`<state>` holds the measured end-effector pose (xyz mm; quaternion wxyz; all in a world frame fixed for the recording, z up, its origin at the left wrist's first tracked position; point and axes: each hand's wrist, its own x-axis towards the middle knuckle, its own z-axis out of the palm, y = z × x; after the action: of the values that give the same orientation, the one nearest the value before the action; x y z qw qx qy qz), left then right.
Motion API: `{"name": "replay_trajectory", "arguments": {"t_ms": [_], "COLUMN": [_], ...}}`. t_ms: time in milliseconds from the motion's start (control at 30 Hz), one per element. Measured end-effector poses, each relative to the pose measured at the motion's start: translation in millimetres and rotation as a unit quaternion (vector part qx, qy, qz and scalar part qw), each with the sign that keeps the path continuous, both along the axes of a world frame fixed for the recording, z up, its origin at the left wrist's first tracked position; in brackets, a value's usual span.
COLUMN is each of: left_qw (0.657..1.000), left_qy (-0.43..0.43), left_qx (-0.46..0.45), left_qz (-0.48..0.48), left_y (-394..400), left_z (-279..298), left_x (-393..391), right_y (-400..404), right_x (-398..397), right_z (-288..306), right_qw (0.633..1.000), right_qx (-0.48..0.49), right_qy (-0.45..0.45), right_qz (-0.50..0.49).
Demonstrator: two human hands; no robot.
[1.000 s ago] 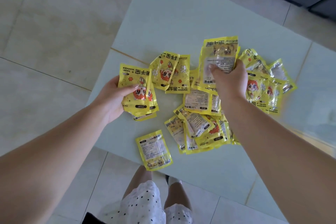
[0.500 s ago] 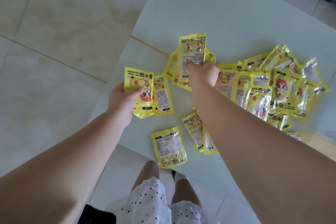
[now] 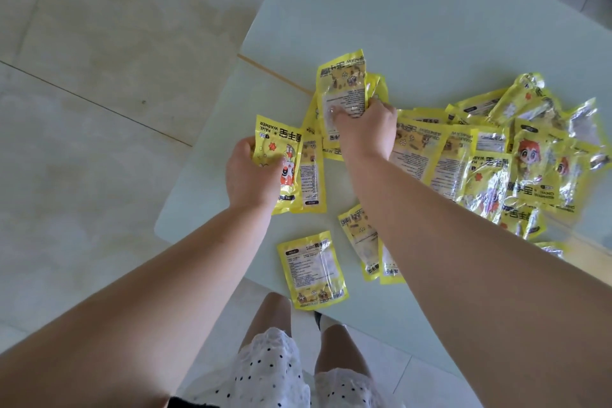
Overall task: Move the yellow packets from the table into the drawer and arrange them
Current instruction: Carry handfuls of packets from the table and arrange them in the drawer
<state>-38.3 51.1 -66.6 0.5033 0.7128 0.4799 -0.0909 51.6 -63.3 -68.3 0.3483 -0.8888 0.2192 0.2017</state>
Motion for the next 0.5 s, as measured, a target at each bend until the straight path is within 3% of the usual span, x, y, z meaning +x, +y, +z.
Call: {"name": "replay_trajectory", "arguments": {"t_ms": [500], "left_qw": [0.998], "left_qy": [-0.011], "left_qx": [-0.032], "left_qz": [-0.047], "left_y": [-8.2], "left_z": [-1.0], "left_x": [-6.3], "right_y": [-39.5], "right_x": [-5.1], "right_z": [4.5], "right_qw": [0.996], "right_qx": [0.080], "right_qy": [-0.014], "right_qz": [-0.033]}}
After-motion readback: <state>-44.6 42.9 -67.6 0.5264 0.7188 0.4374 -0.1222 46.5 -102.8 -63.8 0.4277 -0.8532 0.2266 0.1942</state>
